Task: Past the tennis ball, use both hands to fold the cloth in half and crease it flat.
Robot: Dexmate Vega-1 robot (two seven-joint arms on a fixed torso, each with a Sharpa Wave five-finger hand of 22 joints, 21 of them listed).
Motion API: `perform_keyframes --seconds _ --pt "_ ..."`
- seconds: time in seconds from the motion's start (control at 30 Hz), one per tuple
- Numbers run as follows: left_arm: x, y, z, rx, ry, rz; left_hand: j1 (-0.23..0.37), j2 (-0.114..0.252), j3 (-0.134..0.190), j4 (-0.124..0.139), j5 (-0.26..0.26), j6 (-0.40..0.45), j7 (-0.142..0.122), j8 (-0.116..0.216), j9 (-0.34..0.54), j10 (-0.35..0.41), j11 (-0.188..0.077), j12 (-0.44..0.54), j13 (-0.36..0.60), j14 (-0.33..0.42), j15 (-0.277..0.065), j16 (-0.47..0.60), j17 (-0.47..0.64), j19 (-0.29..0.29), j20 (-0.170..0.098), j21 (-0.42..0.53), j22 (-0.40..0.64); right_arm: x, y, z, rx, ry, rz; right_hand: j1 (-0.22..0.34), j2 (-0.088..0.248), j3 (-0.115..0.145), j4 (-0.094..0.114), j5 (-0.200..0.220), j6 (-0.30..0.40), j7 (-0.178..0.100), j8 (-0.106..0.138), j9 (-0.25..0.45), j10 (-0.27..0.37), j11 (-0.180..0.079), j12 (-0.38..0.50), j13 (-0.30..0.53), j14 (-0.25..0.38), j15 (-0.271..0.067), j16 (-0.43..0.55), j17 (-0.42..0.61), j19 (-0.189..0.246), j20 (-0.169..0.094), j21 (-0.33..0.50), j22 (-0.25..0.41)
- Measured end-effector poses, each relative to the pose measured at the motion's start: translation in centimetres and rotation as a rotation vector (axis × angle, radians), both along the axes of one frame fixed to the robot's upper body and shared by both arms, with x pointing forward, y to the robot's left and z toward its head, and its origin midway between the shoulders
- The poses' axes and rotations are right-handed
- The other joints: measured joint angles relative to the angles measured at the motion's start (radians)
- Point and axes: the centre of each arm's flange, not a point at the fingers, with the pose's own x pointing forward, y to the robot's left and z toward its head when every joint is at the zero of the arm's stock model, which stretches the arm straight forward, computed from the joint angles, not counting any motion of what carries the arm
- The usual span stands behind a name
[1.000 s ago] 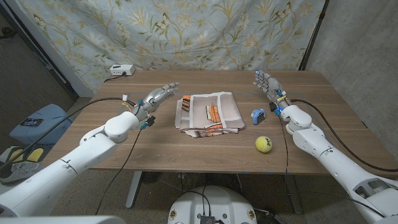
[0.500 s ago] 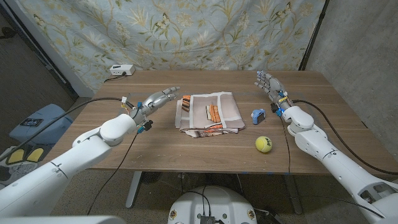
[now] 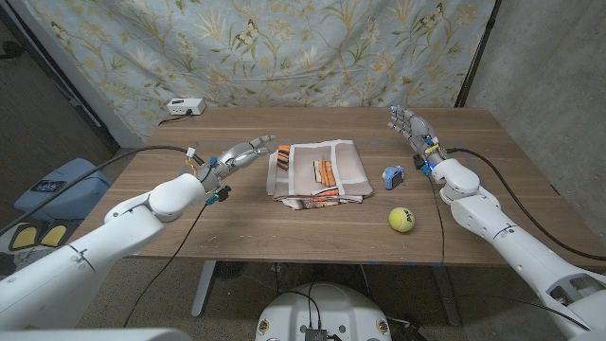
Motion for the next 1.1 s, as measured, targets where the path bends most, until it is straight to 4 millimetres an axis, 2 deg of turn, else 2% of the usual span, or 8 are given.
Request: perform_keyframes --seconds 0.13,0.27,0.37,0.5,0.57,0.73,0.83,1.1 --pt "0.1 -0.1 0.0 0.027 0.003 -0.001 -0.004 0.004 -0.008 0.008 0.0 -0.002 0.002 0.0 0.0 0.0 0.0 0.0 0.0 -0.003 -0.003 0.0 0.0 -0.016 -0.005 0.0 0.0 0.0 -0.2 0.2 -0.013 -0.004 -0.004 0.0 0.0 0.0 0.0 0.0 0.0 0.0 0.0 0.0 0.0 0.0 0.0 0.0 0.0 0.0 0.0 0.0 0.0 0.0 0.0 0.0" --pt "0.2 -0.5 0.2 0.061 0.013 -0.01 -0.015 0.015 -0.019 0.019 0.0 -0.006 0.006 0.0 -0.004 -0.014 0.003 0.0 -0.005 -0.019 -0.011 0.0 0.0 -0.055 -0.001 -0.01 0.0 0.0 -0.4 0.4 -0.028 -0.006 -0.006 0.0 0.0 -0.004 -0.004 0.0 0.0 0.0 0.0 0.0 -0.006 0.005 0.0 0.0 0.0 0.0 0.0 0.0 0.0 0.0 0.0 0.0" --pt "0.3 -0.8 0.2 0.076 0.021 -0.019 -0.031 0.024 -0.023 0.047 0.0 -0.018 0.018 0.0 -0.005 -0.034 0.009 -0.005 -0.005 -0.042 -0.013 0.0 0.005 -0.089 -0.005 -0.01 0.0 -0.1 -0.6 0.5 -0.034 -0.007 -0.008 0.0 0.0 -0.004 -0.004 0.0 0.0 0.0 0.0 0.0 -0.005 0.005 0.0 0.0 0.0 0.0 0.0 0.0 0.0 0.0 0.0 0.0" --pt "0.4 -1.2 0.2 0.113 0.043 -0.037 -0.071 0.029 -0.025 0.106 0.0 -0.055 0.039 0.0 -0.005 -0.063 0.019 -0.008 -0.005 -0.064 -0.01 0.004 0.011 -0.133 0.0 -0.01 0.0 -0.1 -0.8 0.7 -0.05 -0.009 -0.009 0.0 0.0 -0.004 -0.004 0.0 0.0 0.0 0.0 0.0 -0.005 0.005 0.0 0.0 -0.004 0.004 0.0 0.0 0.0 0.0 0.0 0.0" --pt "0.4 -1.4 0.2 0.132 0.052 -0.045 -0.089 0.027 -0.025 0.135 0.0 -0.07 0.045 0.0 -0.005 -0.073 0.02 -0.008 -0.008 -0.064 -0.01 0.004 0.014 -0.154 0.0 -0.01 0.0 0.0 -1.0 0.8 -0.056 -0.01 -0.01 0.001 -0.001 -0.004 -0.004 0.0 0.0 0.0 0.0 0.0 -0.005 0.005 0.0 0.0 -0.005 0.005 0.0 0.0 0.0 0.0 0.0 0.0" --pt "0.3 -1.8 0.1 0.174 0.069 -0.057 -0.118 0.025 -0.02 0.186 0.0 -0.103 0.047 -0.006 -0.005 -0.093 0.021 -0.008 -0.009 -0.068 -0.006 0.008 0.014 -0.192 0.002 -0.01 0.0 0.0 -1.1 1.1 -0.071 -0.014 -0.009 0.004 -0.004 -0.004 -0.004 0.0 0.0 0.0 0.0 0.0 -0.005 0.005 0.0 0.0 -0.006 0.005 0.0 0.0 0.0 0.0 0.0 0.0" --pt "0.3 -1.7 0.2 0.196 0.077 -0.055 -0.136 0.024 -0.017 0.209 0.0 -0.115 0.049 -0.006 -0.005 -0.107 0.021 -0.008 -0.009 -0.069 -0.005 0.008 0.014 -0.196 0.0 -0.01 0.0 0.0 -1.3 1.1 -0.074 -0.013 -0.012 0.004 -0.004 -0.004 -0.004 0.0 0.0 0.0 0.0 0.0 -0.005 0.005 0.0 0.0 -0.011 0.0 0.0 0.0 0.0 0.0 0.0 0.0" --pt "-0.3 -2.7 0.0 0.255 0.097 -0.071 -0.159 0.024 -0.009 0.236 0.0 -0.134 0.059 -0.006 -0.005 -0.118 0.021 -0.008 -0.009 -0.065 -0.001 0.008 0.014 -0.196 0.0 -0.01 0.0 0.0 -1.4 1.1 -0.09 -0.013 -0.009 0.004 -0.004 -0.004 -0.004 0.0 0.0 0.0 0.0 0.0 -0.009 0.009 0.0 -0.002 -0.011 0.0 0.0 0.0 -0.009 0.002 0.0 0.0"
